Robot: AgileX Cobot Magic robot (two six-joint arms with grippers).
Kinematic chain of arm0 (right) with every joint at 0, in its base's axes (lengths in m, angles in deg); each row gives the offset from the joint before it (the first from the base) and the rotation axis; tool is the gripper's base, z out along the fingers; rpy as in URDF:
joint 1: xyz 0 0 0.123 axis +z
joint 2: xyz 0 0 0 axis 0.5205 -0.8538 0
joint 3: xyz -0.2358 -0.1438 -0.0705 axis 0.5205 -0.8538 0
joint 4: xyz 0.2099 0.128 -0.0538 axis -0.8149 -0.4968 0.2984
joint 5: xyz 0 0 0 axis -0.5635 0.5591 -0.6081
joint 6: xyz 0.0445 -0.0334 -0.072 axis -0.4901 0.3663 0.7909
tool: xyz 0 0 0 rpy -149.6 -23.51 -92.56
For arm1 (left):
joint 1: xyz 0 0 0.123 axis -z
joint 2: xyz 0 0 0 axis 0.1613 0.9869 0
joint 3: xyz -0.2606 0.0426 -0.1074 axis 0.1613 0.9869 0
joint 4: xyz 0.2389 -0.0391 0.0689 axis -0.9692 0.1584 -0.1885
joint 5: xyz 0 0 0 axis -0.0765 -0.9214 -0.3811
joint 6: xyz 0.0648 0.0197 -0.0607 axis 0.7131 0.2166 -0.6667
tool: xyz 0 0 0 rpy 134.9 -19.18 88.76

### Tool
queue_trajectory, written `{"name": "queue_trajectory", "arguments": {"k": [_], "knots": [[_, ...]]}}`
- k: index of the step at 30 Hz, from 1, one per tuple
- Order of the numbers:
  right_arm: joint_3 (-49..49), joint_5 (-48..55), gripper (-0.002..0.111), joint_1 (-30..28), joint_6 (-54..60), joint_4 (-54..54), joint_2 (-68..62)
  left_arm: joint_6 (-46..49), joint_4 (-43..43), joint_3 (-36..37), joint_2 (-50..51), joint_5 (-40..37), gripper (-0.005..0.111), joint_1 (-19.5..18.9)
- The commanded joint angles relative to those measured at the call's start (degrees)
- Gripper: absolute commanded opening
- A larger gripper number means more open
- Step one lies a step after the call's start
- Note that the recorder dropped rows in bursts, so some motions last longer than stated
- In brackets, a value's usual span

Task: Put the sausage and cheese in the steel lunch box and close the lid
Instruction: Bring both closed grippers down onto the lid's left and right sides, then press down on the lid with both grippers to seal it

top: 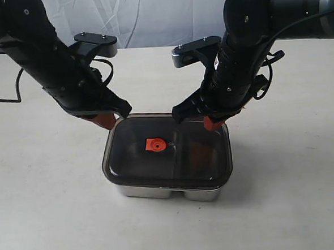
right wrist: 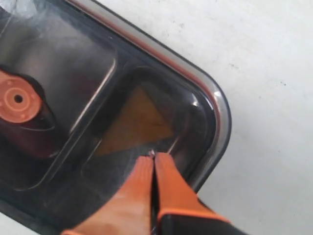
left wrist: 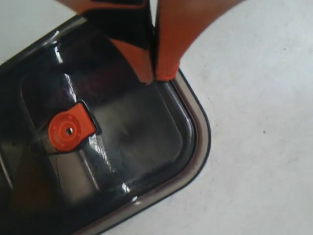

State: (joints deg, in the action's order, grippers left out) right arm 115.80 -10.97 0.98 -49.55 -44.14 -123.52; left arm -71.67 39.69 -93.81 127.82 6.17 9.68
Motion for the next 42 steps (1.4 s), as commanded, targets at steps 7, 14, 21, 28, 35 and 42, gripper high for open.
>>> {"name": "queue_trajectory", "arguments": {"k": [7, 14, 21, 28, 35, 42], "knots": [[0.43, -1.63, -0.001, -2.82, 0.55, -1.31, -0.17, 0.22, 0.44, 4.25, -0.2, -0.94, 0.0, 4.33], [0.43, -1.9, -0.001, -3.83, 5.67, -6.46, -0.17, -0.13, -1.72, 4.25, -0.2, 1.68, 0.0, 6.32], [0.43, -4.0, -0.001, -3.83, 7.23, -9.02, -0.17, -3.12, -5.84, 4.25, 1.0, 3.27, 0.0, 6.32], [0.43, -3.75, -0.001, -3.83, 7.23, -9.02, -3.32, -3.12, -5.84, 4.25, 4.2, 3.27, 0.0, 6.32], [0.43, -2.75, -0.001, -3.83, 7.23, -8.84, -6.52, -3.12, -5.84, 4.25, 6.12, 2.78, 0.0, 6.32], [0.43, -1.61, -0.001, -3.83, 7.23, -8.8, -7.64, -3.12, -5.84, 4.25, 6.49, 2.78, 0.0, 6.32]]}}
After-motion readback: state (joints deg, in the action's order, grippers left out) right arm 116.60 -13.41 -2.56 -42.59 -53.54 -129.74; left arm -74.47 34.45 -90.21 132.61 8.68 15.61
